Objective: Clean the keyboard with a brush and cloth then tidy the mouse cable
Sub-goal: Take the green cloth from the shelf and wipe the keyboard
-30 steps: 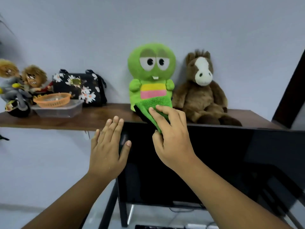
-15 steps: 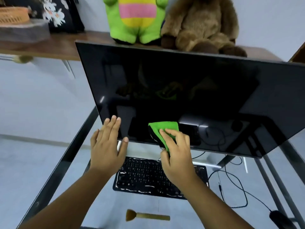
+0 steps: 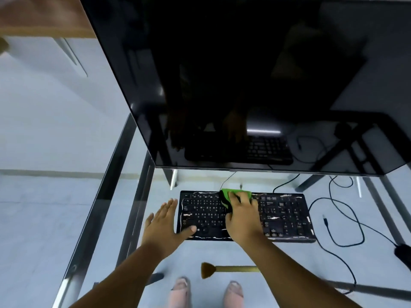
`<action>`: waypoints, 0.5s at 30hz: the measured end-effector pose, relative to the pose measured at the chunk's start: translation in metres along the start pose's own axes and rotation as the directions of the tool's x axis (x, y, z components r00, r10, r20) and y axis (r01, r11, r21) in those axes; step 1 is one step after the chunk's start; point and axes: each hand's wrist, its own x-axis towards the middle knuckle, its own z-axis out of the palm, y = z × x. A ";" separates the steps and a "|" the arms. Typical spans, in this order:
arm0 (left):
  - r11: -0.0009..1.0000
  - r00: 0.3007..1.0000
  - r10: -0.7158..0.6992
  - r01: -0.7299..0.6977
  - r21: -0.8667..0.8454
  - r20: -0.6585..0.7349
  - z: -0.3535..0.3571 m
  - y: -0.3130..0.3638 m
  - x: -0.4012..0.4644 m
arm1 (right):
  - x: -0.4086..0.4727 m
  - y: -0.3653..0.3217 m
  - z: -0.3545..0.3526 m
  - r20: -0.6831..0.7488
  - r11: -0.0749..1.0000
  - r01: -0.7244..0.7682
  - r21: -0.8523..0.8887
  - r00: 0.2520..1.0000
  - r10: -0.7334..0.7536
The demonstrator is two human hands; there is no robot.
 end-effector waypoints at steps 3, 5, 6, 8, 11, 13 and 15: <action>0.997 0.994 0.078 -0.076 -0.026 0.078 0.002 -0.008 0.005 | 0.016 -0.006 0.003 0.008 1.000 0.016 -0.003 1.000 -0.016; 0.995 0.991 0.104 -0.104 -0.012 0.089 0.003 -0.012 0.007 | 0.029 -0.017 0.004 0.042 0.999 0.047 0.015 0.998 -0.047; 0.994 0.990 0.113 -0.114 0.002 0.087 0.004 -0.013 0.007 | 0.034 -0.023 0.004 0.063 0.997 0.079 0.019 0.995 -0.080; 0.991 0.988 0.130 -0.133 0.030 0.086 0.005 -0.016 0.008 | 0.035 -0.036 0.007 0.096 0.986 0.168 0.015 0.981 -0.168; 0.986 0.985 0.154 -0.158 0.046 0.083 0.007 -0.025 0.012 | 0.027 -0.040 0.013 0.091 0.974 0.227 -0.002 0.970 -0.226; 0.984 0.982 0.168 -0.173 0.047 0.089 0.007 -0.028 0.013 | 0.023 -0.029 0.014 0.037 0.985 0.171 -0.016 0.985 -0.170; 0.981 0.979 0.182 -0.187 0.048 0.088 0.007 -0.031 0.014 | 0.025 -0.016 0.015 -0.022 0.997 0.068 -0.022 0.997 -0.068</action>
